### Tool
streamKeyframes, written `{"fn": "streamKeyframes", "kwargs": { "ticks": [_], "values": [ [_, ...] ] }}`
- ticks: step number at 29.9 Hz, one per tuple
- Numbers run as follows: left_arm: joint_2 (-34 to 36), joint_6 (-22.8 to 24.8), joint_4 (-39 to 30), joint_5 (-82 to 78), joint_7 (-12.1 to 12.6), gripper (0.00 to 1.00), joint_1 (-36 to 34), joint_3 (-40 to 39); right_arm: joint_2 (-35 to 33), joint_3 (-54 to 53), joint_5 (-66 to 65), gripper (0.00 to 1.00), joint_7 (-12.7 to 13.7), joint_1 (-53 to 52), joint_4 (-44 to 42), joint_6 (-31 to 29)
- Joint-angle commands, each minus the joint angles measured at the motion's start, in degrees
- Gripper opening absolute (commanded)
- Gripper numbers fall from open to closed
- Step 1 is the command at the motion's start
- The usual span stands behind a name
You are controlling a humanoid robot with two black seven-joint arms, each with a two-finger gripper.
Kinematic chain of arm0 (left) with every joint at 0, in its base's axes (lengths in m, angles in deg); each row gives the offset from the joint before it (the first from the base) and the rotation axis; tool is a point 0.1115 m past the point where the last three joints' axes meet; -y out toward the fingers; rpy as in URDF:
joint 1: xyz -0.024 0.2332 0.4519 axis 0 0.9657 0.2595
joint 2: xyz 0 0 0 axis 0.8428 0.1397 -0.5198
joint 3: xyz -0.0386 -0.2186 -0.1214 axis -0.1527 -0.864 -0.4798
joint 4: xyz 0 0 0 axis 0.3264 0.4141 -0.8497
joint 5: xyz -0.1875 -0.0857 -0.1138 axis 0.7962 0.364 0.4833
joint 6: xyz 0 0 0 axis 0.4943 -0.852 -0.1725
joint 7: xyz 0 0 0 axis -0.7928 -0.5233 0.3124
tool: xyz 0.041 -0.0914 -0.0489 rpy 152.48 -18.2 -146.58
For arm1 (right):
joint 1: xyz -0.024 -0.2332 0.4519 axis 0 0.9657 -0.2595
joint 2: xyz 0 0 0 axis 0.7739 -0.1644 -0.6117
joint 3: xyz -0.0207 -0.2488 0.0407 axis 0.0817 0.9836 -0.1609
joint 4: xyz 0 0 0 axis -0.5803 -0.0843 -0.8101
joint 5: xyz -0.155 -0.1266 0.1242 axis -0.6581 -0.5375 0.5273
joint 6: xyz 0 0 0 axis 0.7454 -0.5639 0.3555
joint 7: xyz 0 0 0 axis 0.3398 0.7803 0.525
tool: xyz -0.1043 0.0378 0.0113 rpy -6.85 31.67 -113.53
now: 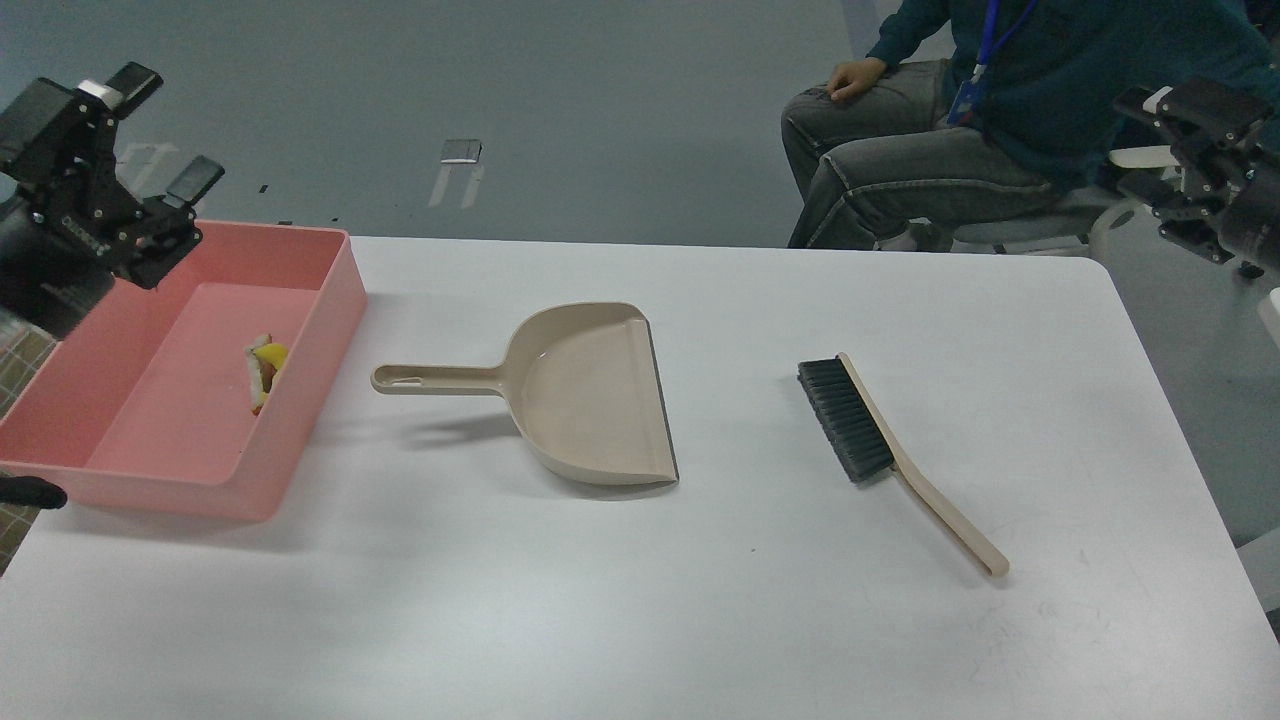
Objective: Sweep and dump garbage into bin
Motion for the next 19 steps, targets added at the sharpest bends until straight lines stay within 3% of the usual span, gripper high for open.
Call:
{"fn": "streamKeyframes", "kwargs": {
  "ticks": [1, 7, 13, 19],
  "values": [
    [-3.8, 0.6, 8.4, 0.0, -0.6, 0.97, -7.8, 1.6, 7.3, -6.8, 0.1, 0.96, -2.6, -1.1, -5.8, -0.3],
    [-13.5, 5.0, 22.0, 0.0, -0.6, 0.97, -19.7, 5.3, 17.7, -9.3, 0.8, 0.96, -8.4, -3.9, -13.2, -0.3],
    [-19.4, 5.0, 31.1, 0.3, -0.6, 0.97, -27.3, 10.9, 22.8, -9.3, 1.0, 0.96, -9.6, -3.7, -15.6, 0.0],
    [-23.5, 5.0, 32.5, 2.6, -0.4, 0.97, -28.5, 11.2, 23.8, -9.4, 7.6, 0.96, -10.3, -2.9, -15.6, -0.1]
  ]
}}
